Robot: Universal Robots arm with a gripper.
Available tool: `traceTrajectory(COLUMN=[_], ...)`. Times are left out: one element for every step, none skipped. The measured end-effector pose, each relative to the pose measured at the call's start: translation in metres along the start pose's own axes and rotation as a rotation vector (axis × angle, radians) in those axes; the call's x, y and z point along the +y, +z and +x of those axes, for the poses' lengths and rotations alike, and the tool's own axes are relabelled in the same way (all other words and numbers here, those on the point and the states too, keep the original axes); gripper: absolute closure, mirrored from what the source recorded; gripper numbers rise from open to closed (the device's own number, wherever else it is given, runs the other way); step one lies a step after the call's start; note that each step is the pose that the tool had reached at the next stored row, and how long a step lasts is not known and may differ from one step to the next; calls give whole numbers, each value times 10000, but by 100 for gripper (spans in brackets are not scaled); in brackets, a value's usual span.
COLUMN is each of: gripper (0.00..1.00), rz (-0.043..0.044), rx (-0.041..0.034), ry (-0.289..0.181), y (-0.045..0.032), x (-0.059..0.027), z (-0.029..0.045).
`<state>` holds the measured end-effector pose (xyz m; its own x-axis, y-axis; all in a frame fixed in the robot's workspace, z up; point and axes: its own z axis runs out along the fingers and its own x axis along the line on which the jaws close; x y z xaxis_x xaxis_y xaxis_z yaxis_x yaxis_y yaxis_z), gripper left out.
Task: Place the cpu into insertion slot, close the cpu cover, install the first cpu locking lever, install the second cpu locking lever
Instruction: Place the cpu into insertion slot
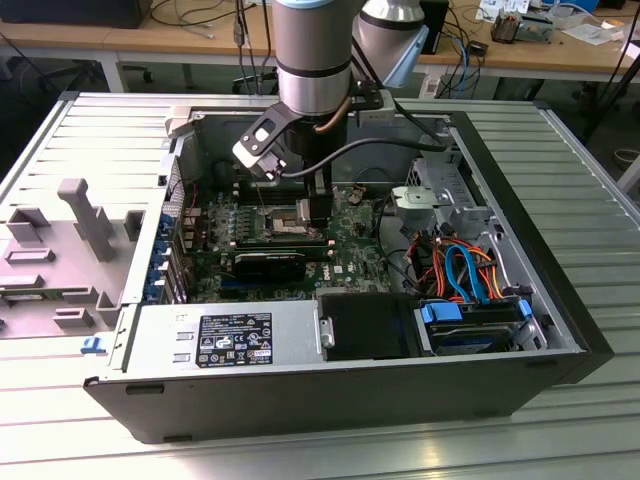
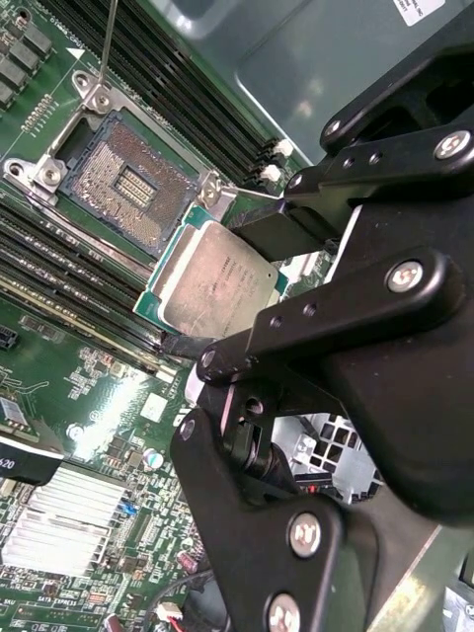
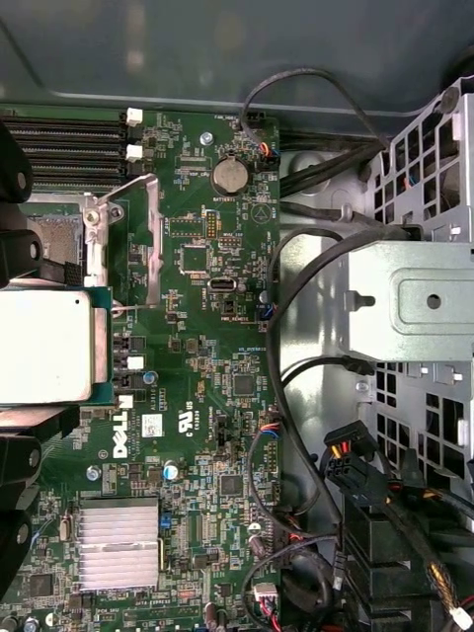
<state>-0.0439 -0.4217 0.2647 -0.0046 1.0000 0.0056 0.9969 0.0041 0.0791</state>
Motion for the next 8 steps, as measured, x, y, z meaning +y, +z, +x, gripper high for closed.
traceTrajectory(gripper=[45, 45, 45, 45, 45, 45, 45, 45], rz=[0, 0, -1, -1, 0, 0, -1, 0], rx=[1, 0, -1, -1, 0, 0, 0, 0], ry=[0, -1, -2, -2, -1, -1, -1, -1], y=[0, 0, 0, -1, 0, 0, 4, 17], x=[-2, -3, -3, -4, -4, -4, -9, -21], z=[0, 0, 1, 1, 2, 2, 3, 3])
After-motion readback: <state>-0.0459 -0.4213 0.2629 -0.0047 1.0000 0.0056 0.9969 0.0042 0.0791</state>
